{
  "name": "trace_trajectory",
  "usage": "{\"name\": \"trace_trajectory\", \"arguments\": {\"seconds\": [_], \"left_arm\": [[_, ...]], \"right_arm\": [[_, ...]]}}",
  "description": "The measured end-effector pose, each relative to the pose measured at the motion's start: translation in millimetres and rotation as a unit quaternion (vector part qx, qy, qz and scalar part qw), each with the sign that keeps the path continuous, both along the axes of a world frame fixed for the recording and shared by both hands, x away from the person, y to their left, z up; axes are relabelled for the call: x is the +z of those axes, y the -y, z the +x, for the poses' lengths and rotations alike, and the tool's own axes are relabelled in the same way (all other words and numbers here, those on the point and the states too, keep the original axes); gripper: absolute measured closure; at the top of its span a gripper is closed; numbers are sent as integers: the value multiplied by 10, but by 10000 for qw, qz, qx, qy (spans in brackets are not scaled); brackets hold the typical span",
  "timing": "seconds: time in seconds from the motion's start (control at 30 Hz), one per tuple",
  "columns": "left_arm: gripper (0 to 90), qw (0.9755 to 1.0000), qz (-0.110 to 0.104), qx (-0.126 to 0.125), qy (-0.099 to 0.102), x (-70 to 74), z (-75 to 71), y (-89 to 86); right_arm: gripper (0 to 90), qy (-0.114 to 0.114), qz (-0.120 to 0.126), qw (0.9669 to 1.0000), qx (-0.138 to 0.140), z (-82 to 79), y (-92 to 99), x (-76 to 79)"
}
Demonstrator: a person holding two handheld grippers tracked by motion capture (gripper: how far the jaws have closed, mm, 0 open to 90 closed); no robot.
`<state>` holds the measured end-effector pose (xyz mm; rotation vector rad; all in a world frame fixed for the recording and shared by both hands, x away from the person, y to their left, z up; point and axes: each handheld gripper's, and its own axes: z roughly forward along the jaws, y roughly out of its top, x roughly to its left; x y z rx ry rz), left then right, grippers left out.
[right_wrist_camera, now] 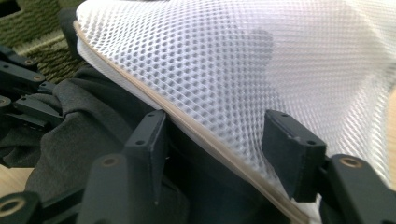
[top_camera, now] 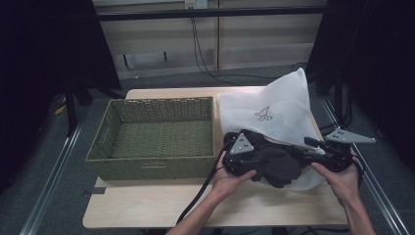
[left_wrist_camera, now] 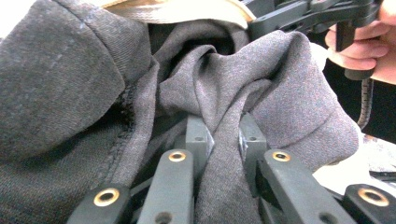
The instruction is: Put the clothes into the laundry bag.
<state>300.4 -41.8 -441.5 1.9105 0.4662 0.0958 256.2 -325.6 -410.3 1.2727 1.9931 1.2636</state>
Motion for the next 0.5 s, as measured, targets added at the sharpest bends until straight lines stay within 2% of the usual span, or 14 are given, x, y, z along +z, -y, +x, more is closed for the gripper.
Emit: {"name": "trace_trajectory", "arguments": {"seconds": [0.03,0.13,0.17,0.2,0.23,0.27,0.3,0.37,0.5], "left_arm": [[792,10000,0,0,0,0,0,0],[791,10000,-12,-4,-19,4,17,-1],[791,10000,-12,-4,-19,4,17,-1],[792,10000,-27,41,-39,5,23,-8],[792,10000,-27,41,-39,5,23,-8],[792,10000,-61,58,-39,15,30,-21],[792,10000,-61,58,-39,15,30,-21],[792,9998,-131,110,-41,26,40,-29],[792,9995,-250,176,-116,56,80,-67]], "right_arm": [[430,0,0,10000,0,0,0,0],[618,-94,-36,9999,26,52,-50,-35],[618,-94,-36,9999,26,52,-50,-35],[779,-124,56,9999,76,53,-42,-35],[779,-124,56,9999,76,53,-42,-35],[823,-91,248,9996,122,39,-22,-13],[823,-91,248,9996,122,39,-22,-13],[852,-27,396,9990,204,5,-36,61],[856,35,425,9986,305,-24,-93,152]]}}
